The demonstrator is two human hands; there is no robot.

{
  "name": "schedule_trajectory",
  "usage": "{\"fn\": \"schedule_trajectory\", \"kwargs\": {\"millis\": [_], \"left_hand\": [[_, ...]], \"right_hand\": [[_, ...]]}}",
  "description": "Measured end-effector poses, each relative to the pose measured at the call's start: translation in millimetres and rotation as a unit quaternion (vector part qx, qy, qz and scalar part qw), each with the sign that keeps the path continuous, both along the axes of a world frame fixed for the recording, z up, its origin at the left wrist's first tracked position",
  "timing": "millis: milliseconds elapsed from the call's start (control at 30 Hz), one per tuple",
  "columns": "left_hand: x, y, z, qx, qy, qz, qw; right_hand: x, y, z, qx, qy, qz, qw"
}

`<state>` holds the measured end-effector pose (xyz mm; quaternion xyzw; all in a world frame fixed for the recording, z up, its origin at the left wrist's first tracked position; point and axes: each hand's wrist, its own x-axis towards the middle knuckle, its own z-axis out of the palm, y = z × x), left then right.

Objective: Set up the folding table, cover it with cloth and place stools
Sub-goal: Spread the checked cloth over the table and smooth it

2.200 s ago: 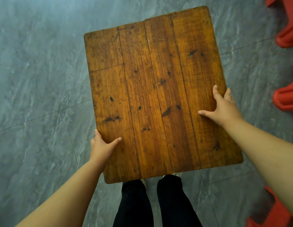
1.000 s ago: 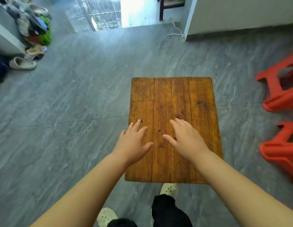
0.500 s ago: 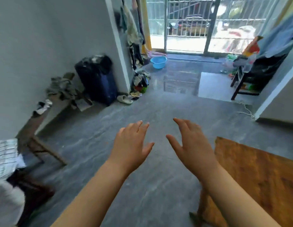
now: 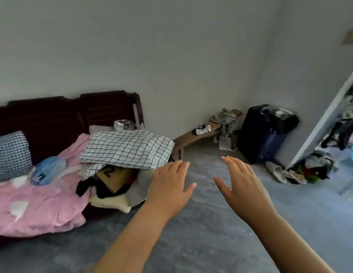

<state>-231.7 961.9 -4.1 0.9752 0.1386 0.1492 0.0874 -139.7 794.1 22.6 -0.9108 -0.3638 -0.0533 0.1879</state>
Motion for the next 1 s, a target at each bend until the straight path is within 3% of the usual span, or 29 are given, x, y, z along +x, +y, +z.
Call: {"fn": "schedule_trajectory", "kwargs": {"millis": [333,500,767,1000], "left_hand": [[50.8,125.2,-77.2,-0.017,0.107,0.112,0.988],[93.3,188.2,-115.5,-0.041,0.161,0.162,0.973],[133.7,276.3,-182.5,-0.062,0.227,0.148,0.961],[174.1,377.8,-253.1,-0.164,0.259,0.112,0.945]], "right_hand": [[93.6,150.8,-81.2,-0.058,0.074,0.126,0.988],[153.3,217.6,-129.5,-0.103,0.146,0.136,0.975],[197.3,314.1,-200.5,-0.199,0.212,0.129,0.948],[220.6,408.9,-256.3,-0.244,0.257,0.077,0.932]]}}
